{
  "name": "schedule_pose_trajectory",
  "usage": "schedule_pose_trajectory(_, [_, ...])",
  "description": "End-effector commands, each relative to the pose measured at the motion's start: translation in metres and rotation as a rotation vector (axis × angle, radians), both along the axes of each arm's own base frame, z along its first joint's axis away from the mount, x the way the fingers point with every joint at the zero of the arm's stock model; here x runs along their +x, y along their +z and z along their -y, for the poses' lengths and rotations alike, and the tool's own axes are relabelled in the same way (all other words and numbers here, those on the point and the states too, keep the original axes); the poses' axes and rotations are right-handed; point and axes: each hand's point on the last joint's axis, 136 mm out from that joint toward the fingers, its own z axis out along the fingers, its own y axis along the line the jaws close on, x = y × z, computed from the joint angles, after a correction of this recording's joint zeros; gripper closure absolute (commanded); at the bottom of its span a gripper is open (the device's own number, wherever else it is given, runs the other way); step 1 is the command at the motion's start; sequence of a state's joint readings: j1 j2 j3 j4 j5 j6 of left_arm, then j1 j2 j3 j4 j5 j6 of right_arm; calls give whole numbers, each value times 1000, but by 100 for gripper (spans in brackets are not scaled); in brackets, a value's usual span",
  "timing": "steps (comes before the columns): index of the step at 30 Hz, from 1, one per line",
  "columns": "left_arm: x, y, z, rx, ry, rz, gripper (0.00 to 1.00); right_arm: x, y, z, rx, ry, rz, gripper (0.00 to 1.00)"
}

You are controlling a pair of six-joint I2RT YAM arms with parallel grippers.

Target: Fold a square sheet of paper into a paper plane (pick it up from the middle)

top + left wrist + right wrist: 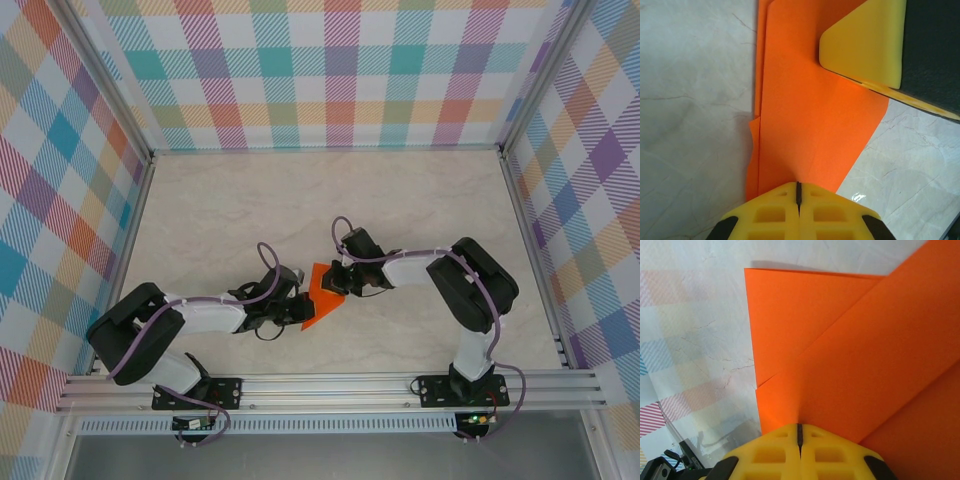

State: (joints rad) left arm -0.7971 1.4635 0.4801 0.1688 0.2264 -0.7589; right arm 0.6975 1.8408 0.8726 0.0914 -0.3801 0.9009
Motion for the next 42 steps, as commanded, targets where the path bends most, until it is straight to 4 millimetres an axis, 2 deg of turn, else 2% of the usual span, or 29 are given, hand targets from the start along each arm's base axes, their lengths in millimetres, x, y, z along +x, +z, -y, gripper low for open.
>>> schedule_pose_trajectory(1, [-62,-44,-52,210,-55,-237,100,-13,-45,30,-173,-37,-81,95])
schedule_pose_trajectory(6, [-72,-36,-58,211,-82,-247,97,-15,-50,35,-200,-45,-87,95])
schedule_pose_trajectory(12, [-75,-21,-59,189,-93,-231,95,-17,-50,36,-208,-40,-94,95])
schedule_pose_trajectory(18, [-62,19,-50,125,-75,-139,91,-17,-50,36,-212,-42,-98,94])
schedule_pose_trajectory(22, [-43,47,-26,9,-65,-74,88,-17,-51,35,-212,-39,-104,94])
schedule_pose_trajectory(26, [-27,57,1,-84,-86,-42,84,-16,-54,36,-219,-43,-108,94])
schedule_pose_trajectory(28, [-24,50,6,-78,-84,-58,83,-17,-55,36,-222,-44,-113,94])
schedule_pose_trajectory(31, [-24,25,-1,-4,-62,-111,83,-17,-55,37,-227,-44,-112,94])
schedule_pose_trajectory(36, [-44,-13,-22,88,-43,-217,83,-19,-54,41,-238,-43,-109,95])
schedule_pose_trajectory(40, [-66,-18,-42,117,-34,-268,80,-21,-51,45,-252,-30,-93,95])
schedule_pose_trajectory(42, [-73,-14,-53,125,-22,-257,80,-21,-49,46,-257,-9,-81,94])
